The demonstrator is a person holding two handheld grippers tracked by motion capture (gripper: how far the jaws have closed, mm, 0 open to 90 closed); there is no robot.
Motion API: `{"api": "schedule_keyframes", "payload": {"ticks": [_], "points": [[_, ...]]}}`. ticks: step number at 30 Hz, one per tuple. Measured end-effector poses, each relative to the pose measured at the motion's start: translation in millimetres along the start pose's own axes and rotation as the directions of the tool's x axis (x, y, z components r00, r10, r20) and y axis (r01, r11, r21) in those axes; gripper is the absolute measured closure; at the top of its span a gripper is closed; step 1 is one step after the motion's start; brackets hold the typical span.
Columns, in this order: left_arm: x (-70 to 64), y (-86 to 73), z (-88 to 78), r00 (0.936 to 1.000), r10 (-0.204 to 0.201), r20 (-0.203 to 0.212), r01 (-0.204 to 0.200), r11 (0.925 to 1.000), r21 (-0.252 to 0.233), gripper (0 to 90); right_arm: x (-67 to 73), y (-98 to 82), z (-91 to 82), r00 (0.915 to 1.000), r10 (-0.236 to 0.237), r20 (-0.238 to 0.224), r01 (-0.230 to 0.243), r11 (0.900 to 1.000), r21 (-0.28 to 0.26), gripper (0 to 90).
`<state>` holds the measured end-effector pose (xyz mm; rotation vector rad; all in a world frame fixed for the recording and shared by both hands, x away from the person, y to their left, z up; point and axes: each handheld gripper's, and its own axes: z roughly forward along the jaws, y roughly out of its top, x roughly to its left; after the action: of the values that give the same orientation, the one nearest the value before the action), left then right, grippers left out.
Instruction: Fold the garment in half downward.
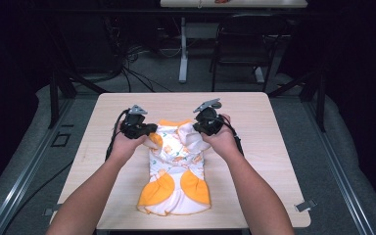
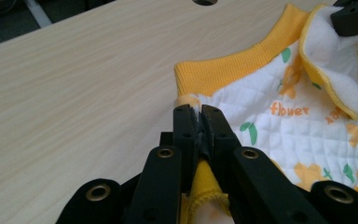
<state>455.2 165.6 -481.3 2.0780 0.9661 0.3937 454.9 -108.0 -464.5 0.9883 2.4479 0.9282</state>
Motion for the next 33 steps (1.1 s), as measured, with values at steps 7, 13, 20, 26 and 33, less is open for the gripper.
{"api": "schedule_keyframes", "payload": {"ticks": [7, 13, 20, 26, 33], "points": [[0.0, 13.1, -11.1, 0.9997, 0.024, -0.002, -0.024, 0.9990, -0.039, 85.3, -2.2, 11.2, -13.4, 0.9997, -0.012, 0.023, 0.014, 0.999, -0.048, 87.7], [-5.6, 12.4, -16.3, 0.9985, 0.056, 0.002, -0.055, 0.9976, -0.042, 85.3, 0.8, 8.6, -18.9, 0.9991, -0.029, 0.030, 0.031, 0.998, -0.054, 87.7], [-11.7, 0.0, -18.1, 0.9975, 0.069, 0.016, -0.068, 0.9968, -0.043, 85.3, 8.8, 0.7, -23.1, 0.9975, -0.068, 0.018, 0.069, 0.997, -0.046, 87.7], [-17.6, -8.9, -22.1, 0.9962, 0.082, 0.030, -0.080, 0.9956, -0.048, 85.2, 13.4, -6.9, -26.1, 0.9967, -0.081, 0.004, 0.081, 0.996, -0.048, 87.7], [-25.0, -20.1, -26.2, 0.9937, 0.100, 0.051, -0.098, 0.9941, -0.046, 85.2, 22.5, -21.9, -30.3, 0.9937, -0.111, -0.017, 0.110, 0.993, -0.041, 87.7]]}}
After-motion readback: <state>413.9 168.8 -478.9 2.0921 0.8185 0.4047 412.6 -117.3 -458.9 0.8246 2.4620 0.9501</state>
